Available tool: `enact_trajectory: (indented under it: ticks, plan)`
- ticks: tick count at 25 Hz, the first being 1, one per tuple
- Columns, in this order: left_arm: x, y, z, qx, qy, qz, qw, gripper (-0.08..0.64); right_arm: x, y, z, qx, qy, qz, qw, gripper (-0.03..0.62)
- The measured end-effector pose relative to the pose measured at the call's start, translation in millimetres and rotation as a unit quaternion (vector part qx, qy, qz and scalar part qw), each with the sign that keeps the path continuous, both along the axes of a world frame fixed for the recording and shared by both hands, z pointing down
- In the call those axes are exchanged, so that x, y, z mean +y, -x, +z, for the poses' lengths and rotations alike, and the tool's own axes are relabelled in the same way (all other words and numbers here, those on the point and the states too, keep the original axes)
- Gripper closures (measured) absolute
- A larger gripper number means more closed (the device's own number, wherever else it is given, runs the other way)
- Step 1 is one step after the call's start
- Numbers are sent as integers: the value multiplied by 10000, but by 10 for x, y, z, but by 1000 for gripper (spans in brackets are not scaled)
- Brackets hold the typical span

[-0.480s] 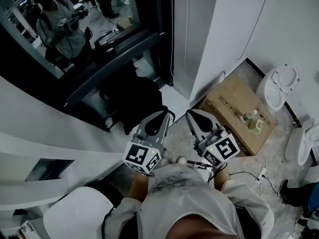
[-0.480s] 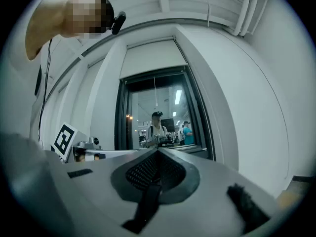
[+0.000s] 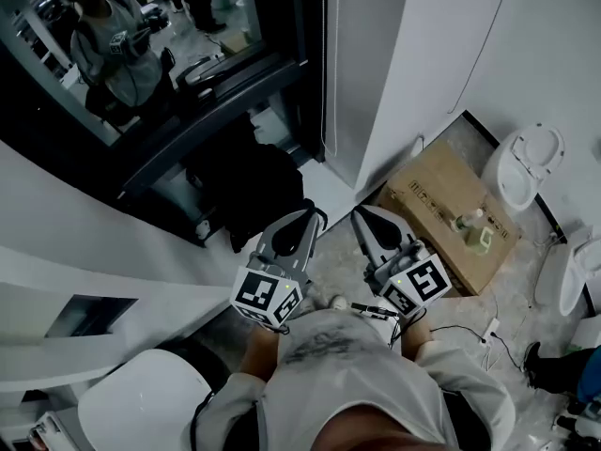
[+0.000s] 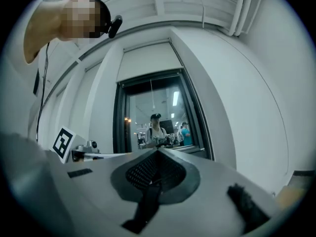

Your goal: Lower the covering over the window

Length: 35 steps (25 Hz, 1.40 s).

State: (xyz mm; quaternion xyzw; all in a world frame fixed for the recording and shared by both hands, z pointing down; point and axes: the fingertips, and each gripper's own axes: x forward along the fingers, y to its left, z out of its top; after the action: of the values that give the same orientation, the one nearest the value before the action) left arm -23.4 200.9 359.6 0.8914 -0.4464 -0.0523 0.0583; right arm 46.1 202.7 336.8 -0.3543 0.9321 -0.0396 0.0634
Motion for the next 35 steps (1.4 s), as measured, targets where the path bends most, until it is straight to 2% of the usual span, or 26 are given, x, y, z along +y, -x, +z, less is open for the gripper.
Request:
enact_trajectory:
  ticks: [9, 16, 25, 35]
  plan:
    - [-17, -262, -5, -1, 78, -116, 9999, 554, -24, -242, 4, -51, 28, -184, 9998, 575]
    - [-153, -289, 21, -32, 137, -192, 9997, 554, -162, -278, 49, -104, 150, -274, 9995, 575]
    - [-517, -122, 72, 36, 167, -121, 9998, 554, -535, -79, 118, 30, 253, -227, 9994, 575]
    - [-1068, 209, 30, 84, 60, 63, 9999, 554, -1030, 267, 85, 186, 139, -81, 9997, 575]
